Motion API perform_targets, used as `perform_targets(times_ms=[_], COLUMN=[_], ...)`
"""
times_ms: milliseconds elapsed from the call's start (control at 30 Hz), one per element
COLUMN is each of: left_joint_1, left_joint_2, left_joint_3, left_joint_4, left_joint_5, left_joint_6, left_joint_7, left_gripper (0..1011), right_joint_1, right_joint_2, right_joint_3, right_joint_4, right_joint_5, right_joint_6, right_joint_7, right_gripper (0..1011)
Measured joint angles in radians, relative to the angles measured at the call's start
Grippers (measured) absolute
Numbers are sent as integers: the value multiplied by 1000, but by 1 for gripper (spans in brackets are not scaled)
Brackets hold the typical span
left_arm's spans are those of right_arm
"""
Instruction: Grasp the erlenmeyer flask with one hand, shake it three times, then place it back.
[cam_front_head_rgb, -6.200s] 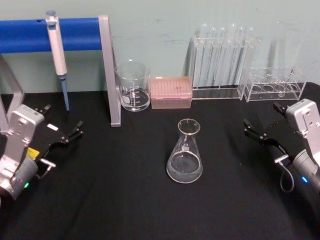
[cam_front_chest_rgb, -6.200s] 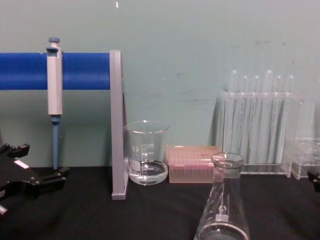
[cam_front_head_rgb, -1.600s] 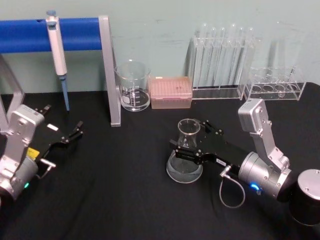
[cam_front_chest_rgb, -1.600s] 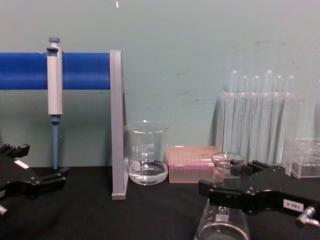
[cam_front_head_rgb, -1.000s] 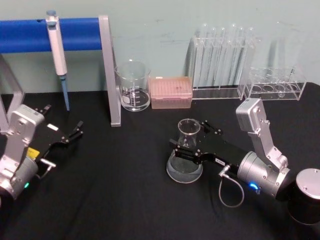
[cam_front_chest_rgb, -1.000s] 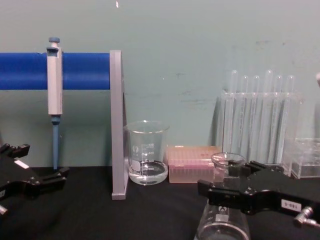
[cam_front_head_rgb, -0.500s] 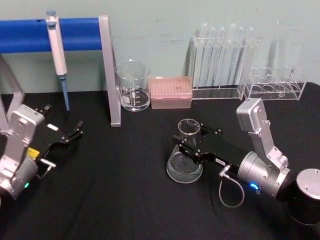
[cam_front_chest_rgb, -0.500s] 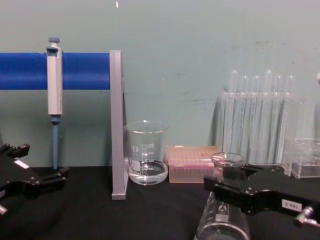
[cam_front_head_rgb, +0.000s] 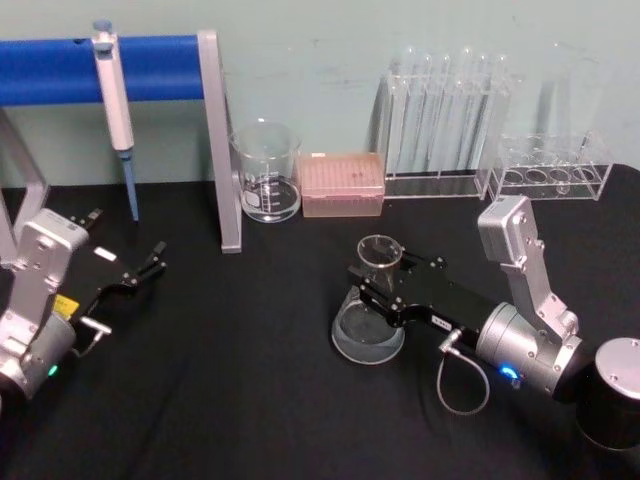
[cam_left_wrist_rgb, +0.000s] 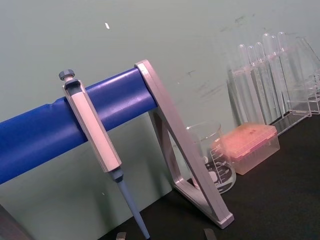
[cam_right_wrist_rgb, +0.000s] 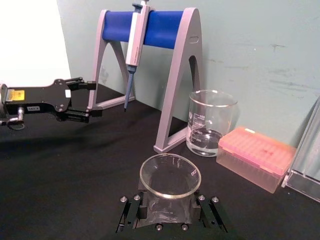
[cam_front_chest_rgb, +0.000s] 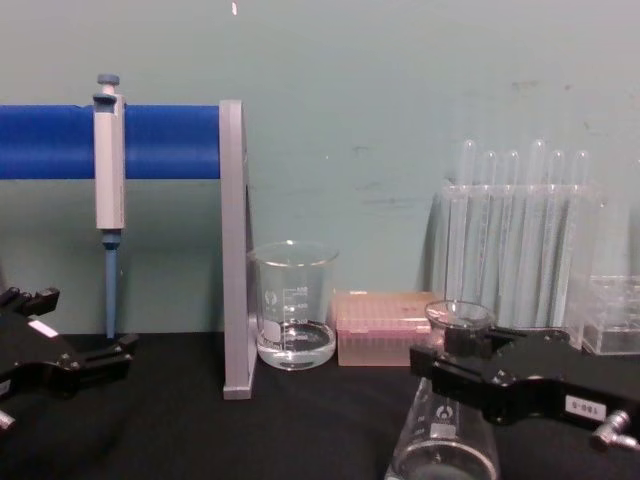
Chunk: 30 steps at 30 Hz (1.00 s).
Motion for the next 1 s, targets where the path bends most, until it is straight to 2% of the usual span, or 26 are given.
perform_targets(times_ms=[200,700,1000], left_joint_1=[0,0,0], left_joint_2=[0,0,0], left_joint_3=[0,0,0], left_joint_4=[0,0,0], left_joint_5=[0,0,0], left_joint_6=[0,0,0], left_joint_7=[0,0,0], left_gripper=[1001,1001,1001], right_joint_1=[-2,-12,-5], right_joint_2=[3,16,31], right_joint_3=[5,58,74], right_joint_4=[-24,-185,-243], right_joint_5=[8,15,13], right_joint_6=[5,78,109], right_joint_7=[0,-79,-95], right_gripper=[457,457,457])
